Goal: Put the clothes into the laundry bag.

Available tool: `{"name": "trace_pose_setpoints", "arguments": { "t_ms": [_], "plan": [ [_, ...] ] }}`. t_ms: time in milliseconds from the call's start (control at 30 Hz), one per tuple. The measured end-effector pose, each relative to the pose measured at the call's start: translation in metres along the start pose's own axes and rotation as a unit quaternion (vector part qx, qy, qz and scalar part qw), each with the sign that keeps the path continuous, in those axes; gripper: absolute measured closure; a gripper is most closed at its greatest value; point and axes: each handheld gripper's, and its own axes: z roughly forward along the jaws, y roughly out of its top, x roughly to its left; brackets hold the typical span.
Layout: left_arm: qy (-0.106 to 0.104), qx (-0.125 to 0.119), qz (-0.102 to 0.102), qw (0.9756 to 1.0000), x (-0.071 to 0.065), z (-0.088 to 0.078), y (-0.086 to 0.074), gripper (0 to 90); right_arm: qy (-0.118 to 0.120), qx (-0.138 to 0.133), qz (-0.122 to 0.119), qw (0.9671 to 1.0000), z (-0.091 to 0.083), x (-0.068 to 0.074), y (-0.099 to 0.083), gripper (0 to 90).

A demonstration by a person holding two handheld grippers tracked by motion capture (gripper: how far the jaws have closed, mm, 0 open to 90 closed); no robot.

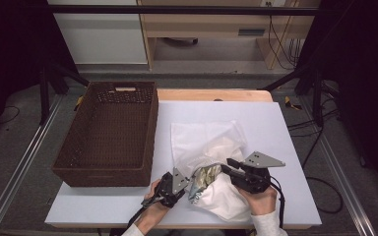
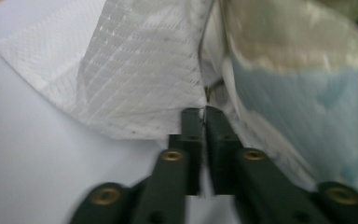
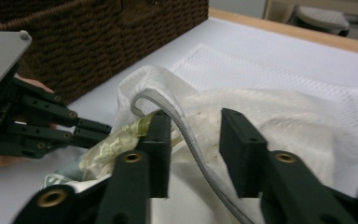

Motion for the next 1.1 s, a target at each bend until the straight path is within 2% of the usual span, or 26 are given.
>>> {"name": "trace_pose_setpoints", "arguments": {
  "t_ms": [33, 67, 100, 133, 200, 233, 333, 367, 400, 467, 500, 533, 633, 700, 733, 833, 867, 933, 1000, 1033, 1067, 1100],
  "plan": [
    [0.008, -0.012, -0.014, 0.9998, 0.003, 0.002, 0.005, 56.0, -0.001, -0.013, 0.004, 0.9999, -0.009, -0.001, 0.001, 54.3],
    [0.008, -0.012, -0.014, 0.9998, 0.003, 0.002, 0.005, 52.8, -0.001, -0.013, 0.004, 0.9999, -0.009, -0.001, 0.001, 54.3],
    [-0.003, -0.015, -0.034, 0.9993, 0.007, 0.006, 0.009, 49.6, -0.002, -0.029, 0.007, 0.9996, -0.020, 0.000, 0.001, 47.5],
    [-0.001, -0.011, -0.044, 0.9990, 0.008, 0.010, 0.010, 47.1, -0.003, -0.030, 0.007, 0.9995, -0.023, 0.001, 0.001, 45.9],
    [0.000, -0.005, -0.048, 0.9989, 0.010, 0.015, 0.010, 48.6, -0.003, -0.029, 0.006, 0.9995, -0.027, 0.003, 0.000, 45.0],
    [-0.002, 0.015, -0.056, 0.9983, 0.012, 0.026, 0.009, 53.3, -0.002, -0.025, -0.001, 0.9997, -0.033, 0.008, -0.004, 42.4],
    [-0.013, 0.021, -0.059, 0.9979, 0.013, 0.030, 0.008, 69.9, 0.009, -0.002, 0.001, 1.0000, -0.029, 0.017, -0.013, 38.6],
    [-0.016, 0.020, -0.062, 0.9978, 0.012, 0.030, 0.008, 69.9, 0.009, -0.002, 0.001, 1.0000, -0.029, 0.017, -0.013, 38.6],
    [-0.007, 0.020, -0.051, 0.9985, 0.008, 0.030, 0.009, 77.6, 0.014, 0.021, -0.002, 0.9997, -0.021, 0.021, -0.022, 36.6],
    [-0.004, 0.022, -0.047, 0.9987, 0.005, 0.029, 0.010, 80.1, 0.015, 0.031, -0.002, 0.9994, -0.016, 0.023, -0.026, 35.2],
    [0.000, 0.020, -0.036, 0.9992, 0.002, 0.026, 0.010, 80.8, 0.010, 0.039, -0.006, 0.9992, -0.006, 0.026, -0.030, 35.6],
    [-0.003, 0.013, -0.038, 0.9992, 0.002, 0.022, 0.011, 81.2, 0.007, 0.044, -0.006, 0.9990, -0.004, 0.026, -0.031, 36.3],
    [-0.022, -0.011, -0.043, 0.9988, 0.003, 0.009, 0.016, 82.3, -0.008, 0.060, -0.010, 0.9981, 0.003, 0.029, -0.028, 47.5],
    [-0.023, -0.013, -0.035, 0.9990, 0.002, 0.005, 0.019, 82.6, -0.013, 0.075, -0.014, 0.9970, 0.014, 0.029, -0.027, 54.1],
    [-0.020, -0.011, -0.020, 0.9995, -0.001, 0.002, 0.023, 82.8, -0.016, 0.082, -0.015, 0.9964, 0.019, 0.028, -0.027, 59.1],
    [-0.016, -0.010, -0.006, 0.9998, -0.005, 0.001, 0.024, 82.9, -0.014, 0.083, 0.003, 0.9964, 0.025, 0.022, -0.021, 78.0],
    [-0.018, -0.011, -0.006, 0.9998, -0.004, -0.001, 0.023, 82.9, -0.015, 0.081, 0.004, 0.9966, 0.026, 0.020, -0.018, 81.5],
    [-0.022, -0.013, -0.008, 0.9996, -0.003, -0.002, 0.022, 83.1, -0.023, 0.080, 0.002, 0.9965, 0.028, 0.020, -0.015, 82.9],
    [-0.026, -0.016, -0.003, 0.9995, 0.001, -0.010, 0.020, 83.5, -0.055, 0.070, -0.007, 0.9960, 0.034, 0.019, -0.009, 84.2],
    [-0.032, -0.018, 0.000, 0.9993, 0.004, -0.019, 0.017, 83.5, -0.084, 0.056, -0.002, 0.9949, 0.038, 0.014, -0.004, 84.7],
    [-0.032, -0.018, 0.000, 0.9993, 0.004, -0.019, 0.017, 83.5, -0.084, 0.056, -0.002, 0.9949, 0.038, 0.014, -0.004, 84.7],
    [-0.037, -0.017, 0.002, 0.9992, 0.005, -0.025, 0.014, 83.5, -0.118, 0.041, 0.012, 0.9921, 0.041, 0.007, 0.000, 84.8]
  ]
}}
